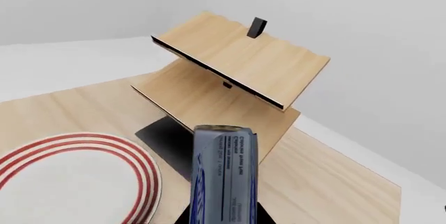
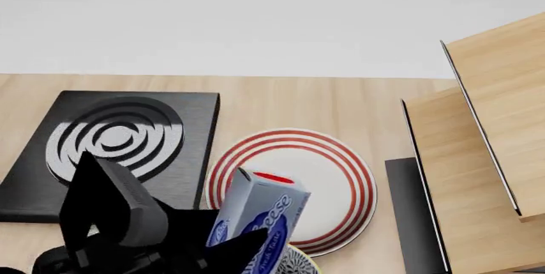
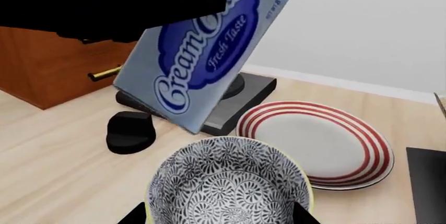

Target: Pick up the cream cheese and put it in the bowl.

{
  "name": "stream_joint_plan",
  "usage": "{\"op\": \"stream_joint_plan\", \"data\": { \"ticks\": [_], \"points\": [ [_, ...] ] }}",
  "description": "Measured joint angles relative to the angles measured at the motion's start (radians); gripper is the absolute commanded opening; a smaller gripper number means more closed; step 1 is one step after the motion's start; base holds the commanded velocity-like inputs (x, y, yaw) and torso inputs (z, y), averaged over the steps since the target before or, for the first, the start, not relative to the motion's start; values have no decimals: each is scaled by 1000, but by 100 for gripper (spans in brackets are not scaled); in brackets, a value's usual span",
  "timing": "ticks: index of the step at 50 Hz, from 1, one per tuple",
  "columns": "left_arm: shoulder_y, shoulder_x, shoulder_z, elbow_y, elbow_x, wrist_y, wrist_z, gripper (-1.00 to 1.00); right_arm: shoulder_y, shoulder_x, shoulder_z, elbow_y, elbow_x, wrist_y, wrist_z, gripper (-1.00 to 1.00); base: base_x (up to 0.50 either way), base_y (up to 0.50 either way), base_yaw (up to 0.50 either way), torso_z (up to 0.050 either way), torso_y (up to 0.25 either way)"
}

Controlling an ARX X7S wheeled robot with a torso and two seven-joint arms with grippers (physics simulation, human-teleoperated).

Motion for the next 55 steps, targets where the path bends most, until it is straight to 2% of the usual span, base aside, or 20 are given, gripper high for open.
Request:
{"op": "stream_joint_plan", "data": {
  "ticks": [18,29,55],
  "points": [
    [96,-3,146,41,233,193,86,-100,-13,1,-3,13,-10,-23,-9,100,0,0,0,0,1],
    [115,-8,199,31,312,276,134,-100,-26,4,-3,23,-18,-46,-18,100,0,0,0,0,0],
    [138,-4,319,-142,495,453,219,-100,-47,15,4,27,-26,-82,-25,100,0,0,0,0,0]
  ]
}}
